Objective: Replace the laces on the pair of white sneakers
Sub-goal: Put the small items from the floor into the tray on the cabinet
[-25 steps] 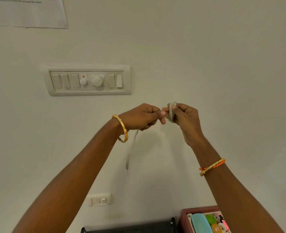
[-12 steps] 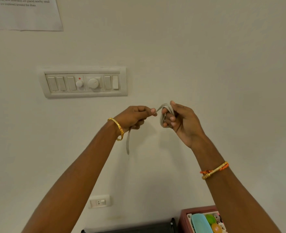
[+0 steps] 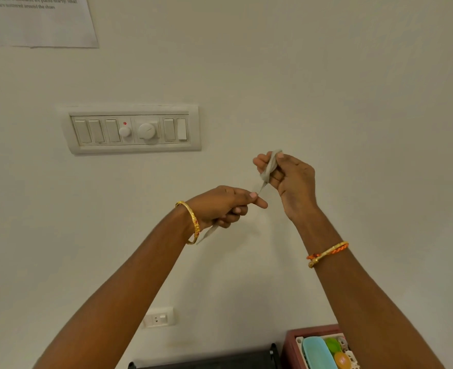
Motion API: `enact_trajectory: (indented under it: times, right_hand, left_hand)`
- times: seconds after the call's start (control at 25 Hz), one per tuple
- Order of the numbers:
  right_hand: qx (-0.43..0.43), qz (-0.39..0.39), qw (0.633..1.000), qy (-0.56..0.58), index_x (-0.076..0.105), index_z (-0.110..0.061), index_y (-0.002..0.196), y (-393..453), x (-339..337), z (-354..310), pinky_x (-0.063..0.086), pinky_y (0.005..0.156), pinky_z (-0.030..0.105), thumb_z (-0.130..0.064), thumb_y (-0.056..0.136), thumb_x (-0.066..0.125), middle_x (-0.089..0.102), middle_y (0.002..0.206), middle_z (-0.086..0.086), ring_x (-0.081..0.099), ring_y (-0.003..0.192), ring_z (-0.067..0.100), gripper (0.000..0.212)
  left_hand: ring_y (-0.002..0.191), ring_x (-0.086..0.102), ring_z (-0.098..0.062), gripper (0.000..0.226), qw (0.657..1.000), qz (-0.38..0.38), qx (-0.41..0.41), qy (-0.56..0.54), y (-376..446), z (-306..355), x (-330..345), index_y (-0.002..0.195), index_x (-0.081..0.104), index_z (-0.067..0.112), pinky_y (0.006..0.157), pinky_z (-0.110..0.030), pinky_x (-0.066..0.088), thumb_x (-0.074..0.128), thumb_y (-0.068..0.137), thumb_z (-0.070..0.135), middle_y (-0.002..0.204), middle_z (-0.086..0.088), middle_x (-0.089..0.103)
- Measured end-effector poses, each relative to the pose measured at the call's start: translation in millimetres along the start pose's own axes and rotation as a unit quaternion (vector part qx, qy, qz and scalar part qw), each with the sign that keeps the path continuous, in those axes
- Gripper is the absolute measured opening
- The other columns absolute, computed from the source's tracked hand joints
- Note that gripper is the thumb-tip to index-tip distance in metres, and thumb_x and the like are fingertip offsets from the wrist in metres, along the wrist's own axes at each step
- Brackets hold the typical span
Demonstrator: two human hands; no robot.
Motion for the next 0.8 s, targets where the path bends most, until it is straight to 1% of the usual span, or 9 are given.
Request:
enact_trajectory:
  times: [0.12, 0.2, 0.28, 0.36, 0.4, 0.52, 0.6, 0.68, 0.8]
  right_hand:
    - [-0.041, 0.009, 0.987, -0.154, 0.065, -0.004, 0.095, -1.0, -2.2, 5.8, 0.055, 0.081, 0.033, -0.008, 0.099, 0.043, 0.071, 0.090, 0.008, 0.072, 0.082, 0.016, 0.022]
    - [-0.047, 0.008, 0.977, -0.208, 0.067, -0.004, 0.096, -1.8, -6.4, 10.6, 0.053, 0.080, 0.030, -0.011, 0.098, 0.045, 0.072, 0.084, -0.001, 0.070, 0.078, 0.005, 0.023]
    - [-0.049, -0.002, 0.969, -0.244, 0.068, -0.008, 0.093, -2.9, -9.2, 13.4, 0.051, 0.085, 0.032, -0.015, 0.098, 0.047, 0.072, 0.079, -0.007, 0.069, 0.082, 0.006, 0.023]
    - [-0.048, -0.023, 0.965, -0.258, 0.067, -0.011, 0.093, -4.4, -8.7, 13.7, 0.051, 0.087, 0.035, -0.017, 0.099, 0.047, 0.072, 0.078, 0.000, 0.070, 0.084, 0.016, 0.022]
    - [-0.050, -0.032, 0.963, -0.262, 0.067, -0.010, 0.094, -5.8, -7.9, 12.8, 0.052, 0.084, 0.034, -0.017, 0.099, 0.046, 0.071, 0.077, 0.003, 0.070, 0.078, 0.015, 0.023]
    - [-0.077, -0.068, 0.956, -0.275, 0.067, -0.002, 0.090, -13.4, -1.9, 7.1, 0.050, 0.067, 0.024, -0.015, 0.099, 0.044, 0.065, 0.069, 0.006, 0.062, 0.058, 0.011, 0.027]
    - [-0.093, -0.098, 0.951, -0.278, 0.067, -0.003, 0.086, -19.3, 2.9, 4.1, 0.048, 0.059, 0.022, -0.014, 0.100, 0.043, 0.060, 0.062, 0.004, 0.056, 0.053, 0.010, 0.031]
    - [-0.092, -0.118, 0.951, -0.270, 0.067, -0.004, 0.080, -25.2, 7.1, 2.1, 0.045, 0.057, 0.027, -0.016, 0.100, 0.042, 0.055, 0.054, -0.001, 0.050, 0.049, 0.009, 0.035]
    - [-0.081, -0.124, 0.965, -0.218, 0.065, -0.001, 0.069, -33.6, 12.1, -5.1, 0.041, 0.049, 0.020, -0.018, 0.100, 0.042, 0.046, 0.046, -0.001, 0.045, 0.044, 0.010, 0.041]
  left_hand:
    - [0.045, 0.027, -0.006, 0.030, 0.997, 0.032, 0.035, 0.060, -7.0, 24.0, -7.0, 0.106, 0.068, 0.014, 0.044, -0.017, 0.024, 0.043, 0.099, 0.028, 0.052, 0.007, 0.036]
    - [0.044, 0.027, -0.006, 0.031, 0.996, 0.048, 0.049, 0.063, -11.2, 37.8, -14.7, 0.102, 0.068, 0.011, 0.043, -0.016, 0.024, 0.042, 0.100, 0.027, 0.050, 0.007, 0.036]
    - [0.043, 0.027, -0.005, 0.032, 0.995, 0.053, 0.059, 0.062, -15.0, 49.2, -22.2, 0.096, 0.069, 0.011, 0.043, -0.016, 0.023, 0.041, 0.100, 0.027, 0.050, 0.007, 0.036]
    - [0.041, 0.028, -0.004, 0.032, 0.994, 0.059, 0.070, 0.068, -18.1, 58.9, -29.8, 0.090, 0.068, 0.013, 0.042, -0.016, 0.024, 0.042, 0.099, 0.029, 0.051, 0.007, 0.036]
    - [0.040, 0.029, -0.004, 0.032, 0.993, 0.064, 0.076, 0.070, -19.1, 63.3, -33.7, 0.089, 0.068, 0.013, 0.042, -0.015, 0.025, 0.042, 0.099, 0.029, 0.051, 0.007, 0.037]
    - [0.039, 0.033, -0.003, 0.031, 0.990, 0.094, 0.086, 0.065, -20.0, 73.8, -44.4, 0.090, 0.066, 0.011, 0.042, -0.014, 0.030, 0.042, 0.099, 0.028, 0.050, 0.008, 0.041]
    - [0.040, 0.036, -0.003, 0.030, 0.987, 0.116, 0.091, 0.067, -19.1, 76.7, -48.2, 0.090, 0.067, 0.011, 0.043, -0.013, 0.033, 0.043, 0.098, 0.029, 0.051, 0.009, 0.046]
    - [0.042, 0.040, -0.003, 0.027, 0.981, 0.141, 0.104, 0.082, -17.2, 76.6, -50.5, 0.089, 0.070, 0.014, 0.045, -0.013, 0.036, 0.050, 0.095, 0.031, 0.057, 0.008, 0.051]
    - [0.046, 0.048, -0.003, 0.016, 0.971, 0.194, 0.119, 0.075, -14.3, 68.6, -55.9, 0.089, 0.072, 0.021, 0.052, -0.016, 0.040, 0.061, 0.088, 0.033, 0.072, 0.005, 0.061]
Point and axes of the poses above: each hand's wrist, its own y-axis towards the middle knuckle, its own x-axis out of the palm, z = x × y, the point moved 4 cm from there along y, towards the middle knuckle
